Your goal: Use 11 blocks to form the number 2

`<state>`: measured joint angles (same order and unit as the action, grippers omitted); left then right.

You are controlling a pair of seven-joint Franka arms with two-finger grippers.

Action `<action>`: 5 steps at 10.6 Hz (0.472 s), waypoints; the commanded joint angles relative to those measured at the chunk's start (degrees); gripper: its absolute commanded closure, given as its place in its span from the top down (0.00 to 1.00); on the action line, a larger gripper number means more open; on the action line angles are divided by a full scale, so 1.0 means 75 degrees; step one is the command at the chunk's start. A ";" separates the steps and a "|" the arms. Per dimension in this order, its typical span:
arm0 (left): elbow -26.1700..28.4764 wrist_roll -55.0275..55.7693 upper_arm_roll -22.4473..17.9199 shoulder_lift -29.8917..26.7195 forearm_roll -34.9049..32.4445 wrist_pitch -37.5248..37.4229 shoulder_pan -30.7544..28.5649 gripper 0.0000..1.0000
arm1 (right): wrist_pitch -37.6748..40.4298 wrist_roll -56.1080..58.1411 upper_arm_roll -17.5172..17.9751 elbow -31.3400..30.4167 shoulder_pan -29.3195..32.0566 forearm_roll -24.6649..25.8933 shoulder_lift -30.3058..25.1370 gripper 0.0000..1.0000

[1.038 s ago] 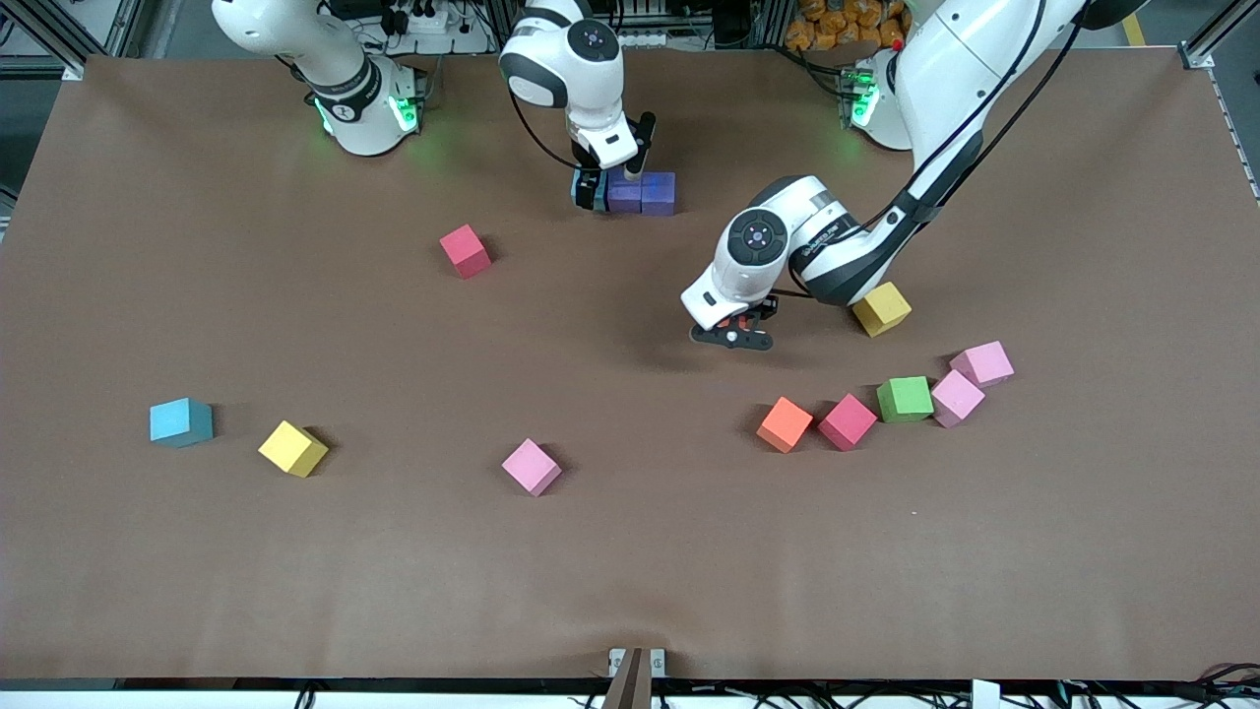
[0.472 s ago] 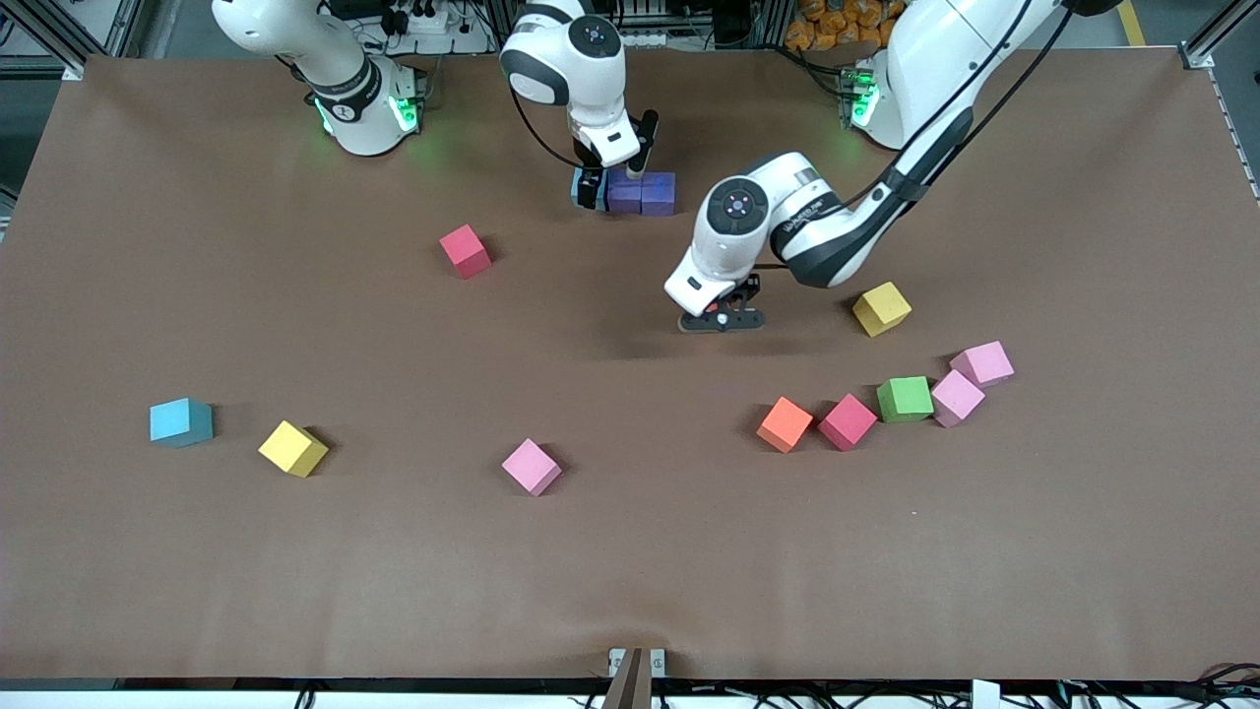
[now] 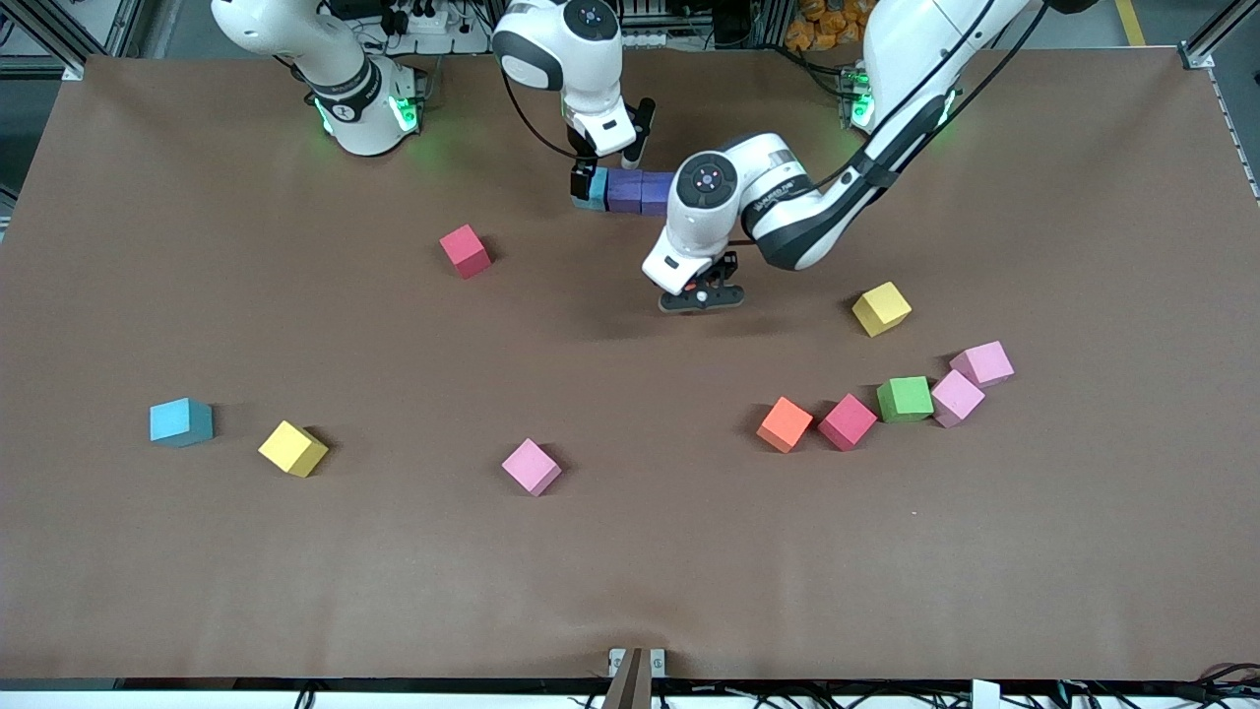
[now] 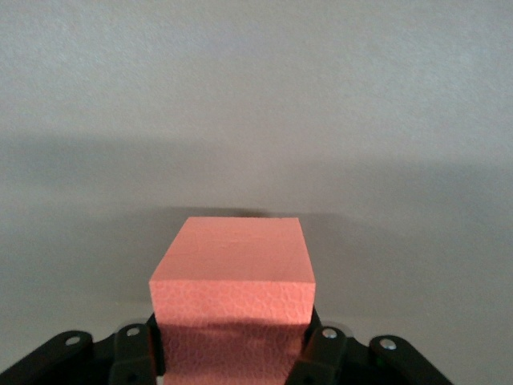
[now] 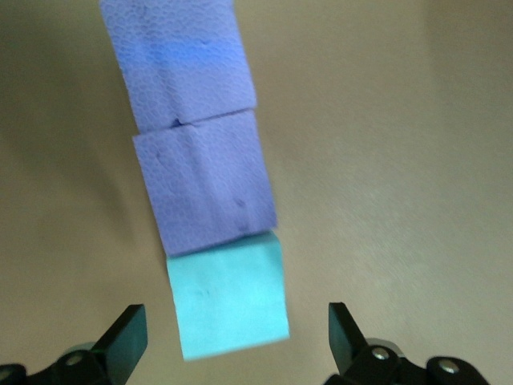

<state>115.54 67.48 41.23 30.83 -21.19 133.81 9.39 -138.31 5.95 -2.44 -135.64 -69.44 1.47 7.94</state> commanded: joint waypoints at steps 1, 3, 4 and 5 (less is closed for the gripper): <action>0.0180 0.0388 0.0022 -0.0360 -0.0116 -0.0065 0.0294 0.21 | 0.0999 -0.0114 0.0056 -0.0267 0.0421 0.0190 -0.1184 1.00; 0.0366 0.0389 0.0022 -0.0384 -0.0116 0.0203 0.0598 0.20 | 0.1971 -0.0102 0.0056 -0.0267 0.0749 0.0190 -0.2097 1.00; 0.0623 0.0389 0.0022 -0.0477 -0.0127 0.0495 0.0670 0.20 | 0.2382 -0.0102 0.0056 -0.0255 0.0971 0.0190 -0.2519 1.00; 0.0846 0.0389 0.0022 -0.0570 -0.0127 0.0753 0.0682 0.19 | 0.2723 -0.0102 0.0056 -0.0243 0.1171 0.0190 -0.2895 1.00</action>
<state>117.98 68.93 41.65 29.65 -21.19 136.44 14.30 -120.87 5.96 -2.60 -135.59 -62.99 1.89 -7.64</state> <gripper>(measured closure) 0.410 0.000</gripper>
